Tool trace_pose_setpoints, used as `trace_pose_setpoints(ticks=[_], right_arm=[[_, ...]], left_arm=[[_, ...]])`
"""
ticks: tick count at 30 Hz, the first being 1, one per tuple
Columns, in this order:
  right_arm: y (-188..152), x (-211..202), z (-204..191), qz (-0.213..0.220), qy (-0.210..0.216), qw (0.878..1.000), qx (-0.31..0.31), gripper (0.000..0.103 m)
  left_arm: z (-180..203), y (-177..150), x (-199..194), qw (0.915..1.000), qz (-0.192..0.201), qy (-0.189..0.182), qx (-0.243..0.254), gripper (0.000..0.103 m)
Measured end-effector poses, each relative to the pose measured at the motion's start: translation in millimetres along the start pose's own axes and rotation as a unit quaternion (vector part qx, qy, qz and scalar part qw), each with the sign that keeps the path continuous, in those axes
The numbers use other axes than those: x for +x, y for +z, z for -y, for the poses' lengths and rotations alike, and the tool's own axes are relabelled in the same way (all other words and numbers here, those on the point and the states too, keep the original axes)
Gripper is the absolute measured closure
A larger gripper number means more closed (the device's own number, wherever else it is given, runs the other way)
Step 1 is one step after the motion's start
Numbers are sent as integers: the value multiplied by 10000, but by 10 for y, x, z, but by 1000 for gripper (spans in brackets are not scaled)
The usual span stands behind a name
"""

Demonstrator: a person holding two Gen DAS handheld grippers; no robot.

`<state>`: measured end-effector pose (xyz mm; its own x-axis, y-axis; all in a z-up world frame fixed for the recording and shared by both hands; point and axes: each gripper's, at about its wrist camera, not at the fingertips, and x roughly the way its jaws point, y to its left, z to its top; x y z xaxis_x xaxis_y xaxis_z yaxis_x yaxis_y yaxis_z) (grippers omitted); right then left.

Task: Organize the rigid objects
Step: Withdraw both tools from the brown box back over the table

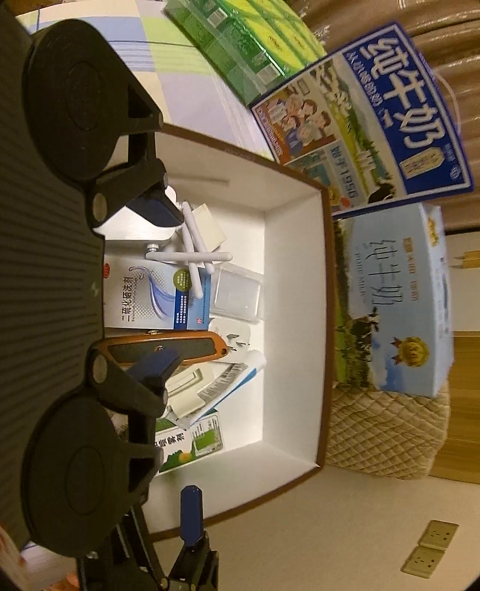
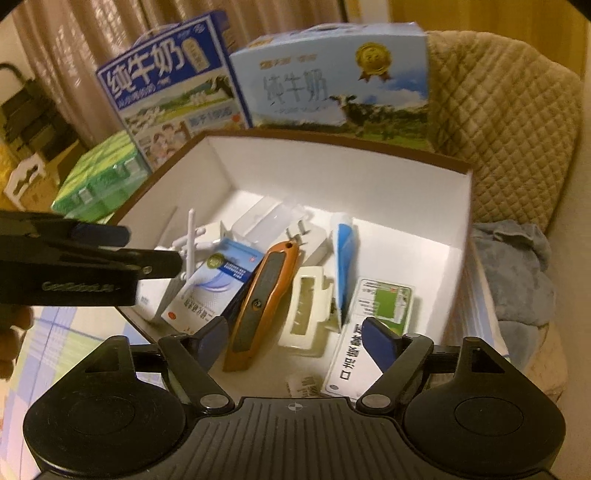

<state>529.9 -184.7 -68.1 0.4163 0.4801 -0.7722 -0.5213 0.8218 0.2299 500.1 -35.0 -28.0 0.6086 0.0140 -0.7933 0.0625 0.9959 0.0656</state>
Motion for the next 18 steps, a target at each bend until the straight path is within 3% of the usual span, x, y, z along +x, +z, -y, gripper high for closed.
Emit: trace_pose_setpoints(ticks=[9,18], right_arm=[[-163,-290,3,415,-217,9986,235,25],[-367,-636,-158,654,-216,9970,354,25]], left_arm=[[-40,-266,-398,9988,179,425,-171,29],[-174,-719,-817,9978,2,485,-445,29]])
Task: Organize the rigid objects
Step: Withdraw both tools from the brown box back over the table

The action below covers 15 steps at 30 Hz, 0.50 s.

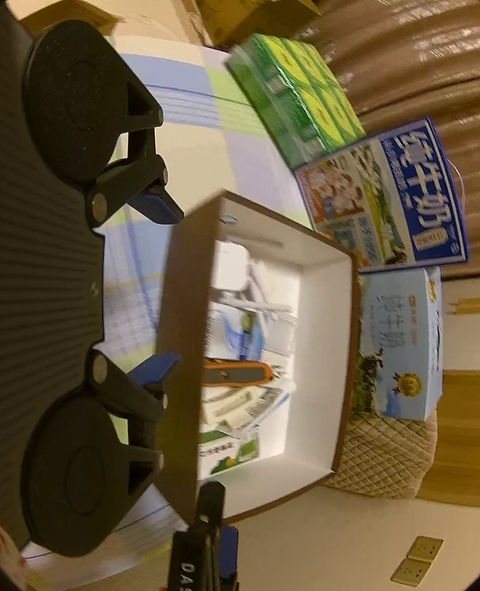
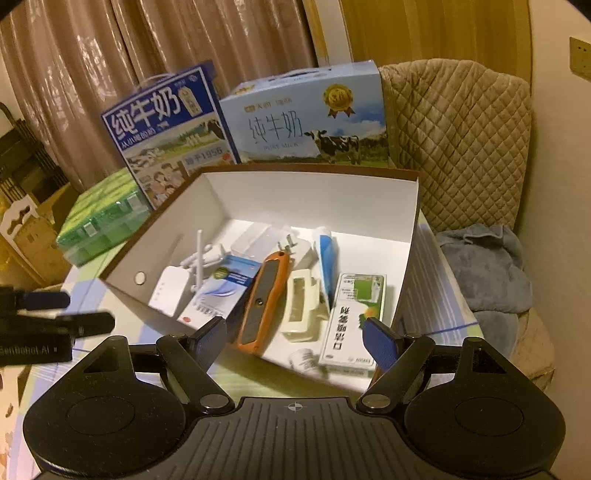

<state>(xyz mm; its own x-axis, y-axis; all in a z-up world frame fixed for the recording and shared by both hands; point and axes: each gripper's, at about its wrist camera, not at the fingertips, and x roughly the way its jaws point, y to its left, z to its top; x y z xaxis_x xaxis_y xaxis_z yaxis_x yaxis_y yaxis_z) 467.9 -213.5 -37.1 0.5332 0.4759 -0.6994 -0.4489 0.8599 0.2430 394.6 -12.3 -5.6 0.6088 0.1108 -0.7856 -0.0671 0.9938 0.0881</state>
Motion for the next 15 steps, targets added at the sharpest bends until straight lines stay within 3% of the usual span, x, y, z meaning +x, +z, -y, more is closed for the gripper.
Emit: trace_pose_setpoints(ticks=[4,15], right_arm=[[-140,-158,-147,30,-31,10000,-24,25],[-751,-522,-710,-279,4,9996,-97,25]], left_arm=[[-145,-212,-187,9996,-134,-165,-162,29],[-491,-881,-712,9993,-264,-132,-225,29]])
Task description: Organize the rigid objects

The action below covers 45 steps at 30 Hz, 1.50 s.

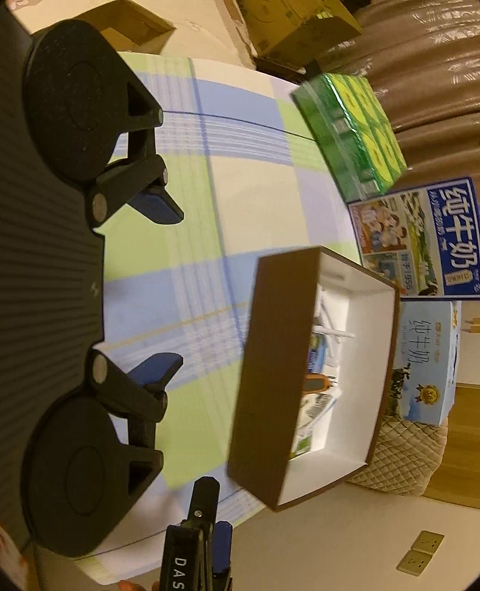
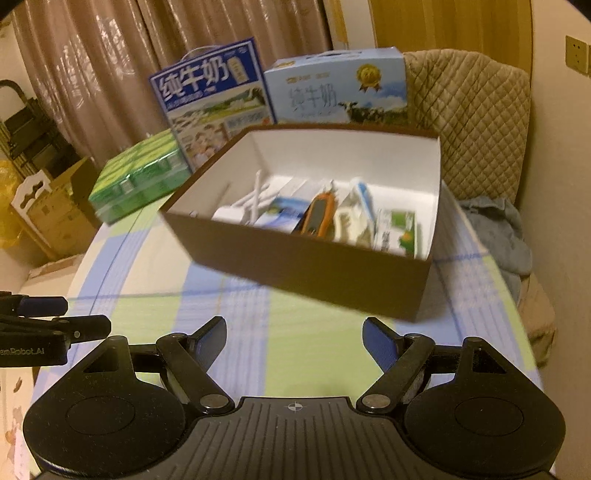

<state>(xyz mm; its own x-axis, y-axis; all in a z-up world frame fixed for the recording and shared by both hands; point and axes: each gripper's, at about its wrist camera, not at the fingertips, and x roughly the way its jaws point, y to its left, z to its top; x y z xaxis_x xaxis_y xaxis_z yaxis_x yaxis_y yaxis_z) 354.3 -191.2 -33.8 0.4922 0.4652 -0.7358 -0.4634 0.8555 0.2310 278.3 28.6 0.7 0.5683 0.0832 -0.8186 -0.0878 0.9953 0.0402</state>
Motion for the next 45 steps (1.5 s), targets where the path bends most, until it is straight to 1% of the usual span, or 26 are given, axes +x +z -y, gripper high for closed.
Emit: trace_pose_setpoints(ticks=[7,11,20,31,45], right_arm=[[-395,-263,-332,-65,-75,9999,-64,25],[-600,-412,-477,-91,-49,9999,-80,25],[-1006,-702,-758,-132,7,9997,-198,25],[-1296,-882,-921,-176,-15,9996,-202,25],[-1375,-938,-998,-169,-46,9997,-197,25]], left_arm=[[-132,-457,-304,9998,-43,-169,41,29],[-179,-700,-481,9997,-36,-232,25,29],[-222,-1090,-770,9995,-11,-327,-18,29],[-226,-1317,-955,9990,60,-430,59,29],[-241,-1380,-1014,9988,96,-472,102,29]])
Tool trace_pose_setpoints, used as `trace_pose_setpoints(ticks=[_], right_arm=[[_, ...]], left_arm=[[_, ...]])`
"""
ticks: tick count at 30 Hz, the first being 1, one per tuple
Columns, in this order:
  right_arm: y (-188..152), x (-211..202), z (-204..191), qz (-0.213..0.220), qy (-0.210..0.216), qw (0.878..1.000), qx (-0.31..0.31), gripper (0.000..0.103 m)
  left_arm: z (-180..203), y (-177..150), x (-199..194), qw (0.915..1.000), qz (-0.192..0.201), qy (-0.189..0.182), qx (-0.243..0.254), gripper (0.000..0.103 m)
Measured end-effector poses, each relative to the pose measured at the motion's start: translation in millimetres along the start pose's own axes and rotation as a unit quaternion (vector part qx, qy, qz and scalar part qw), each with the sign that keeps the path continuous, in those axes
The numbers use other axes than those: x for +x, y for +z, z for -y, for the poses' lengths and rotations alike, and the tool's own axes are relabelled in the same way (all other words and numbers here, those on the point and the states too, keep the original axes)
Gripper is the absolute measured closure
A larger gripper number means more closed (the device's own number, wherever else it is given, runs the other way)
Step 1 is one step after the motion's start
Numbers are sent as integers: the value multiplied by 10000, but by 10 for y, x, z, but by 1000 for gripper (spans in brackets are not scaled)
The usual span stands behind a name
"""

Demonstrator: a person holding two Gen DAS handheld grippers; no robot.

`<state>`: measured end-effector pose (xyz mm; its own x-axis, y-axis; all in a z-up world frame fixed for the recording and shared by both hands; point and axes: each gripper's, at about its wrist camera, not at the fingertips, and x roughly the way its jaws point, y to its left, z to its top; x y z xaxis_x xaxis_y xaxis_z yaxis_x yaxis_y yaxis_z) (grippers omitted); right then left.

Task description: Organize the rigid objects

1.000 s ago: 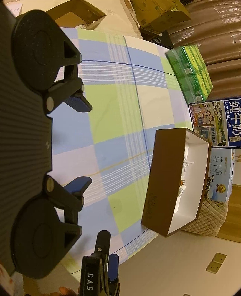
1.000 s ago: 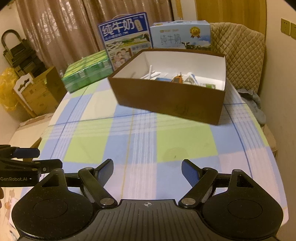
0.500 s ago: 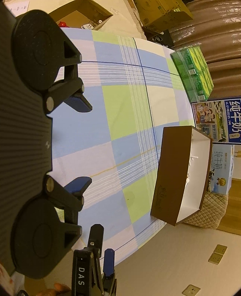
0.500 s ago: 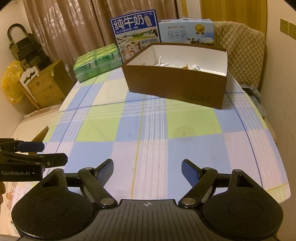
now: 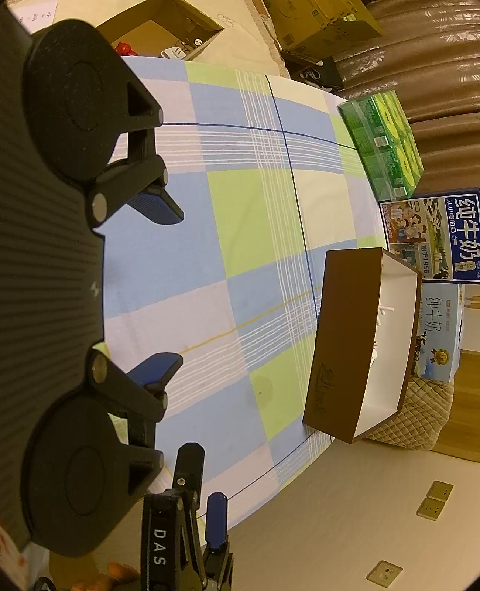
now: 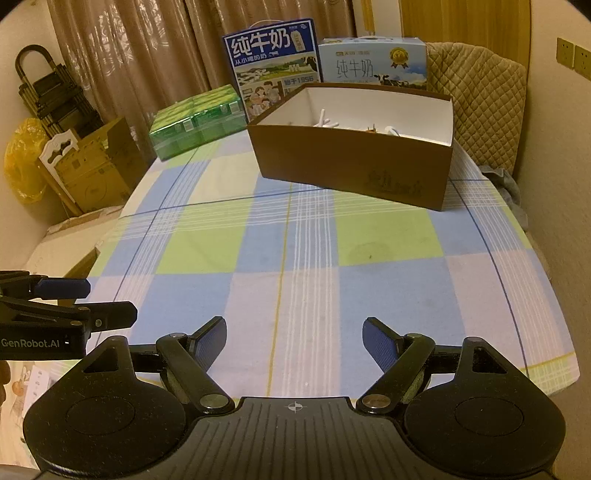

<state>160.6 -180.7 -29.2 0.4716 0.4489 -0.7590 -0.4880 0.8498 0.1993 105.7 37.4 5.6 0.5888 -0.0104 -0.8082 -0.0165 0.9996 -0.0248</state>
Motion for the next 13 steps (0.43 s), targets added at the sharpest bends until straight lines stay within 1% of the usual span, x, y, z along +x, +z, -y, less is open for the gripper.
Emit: trace_pose_setpoints(ticks=[7,13], right_arm=[[-8,-7,-13,2,1,10000,-9,25],[-8,-6,-16,0,2,10000,-8,25]], left_arm=[[2,-7,-15,10000,27,-4,-3,29],[5,28,-38,9999,149,24,5,30]])
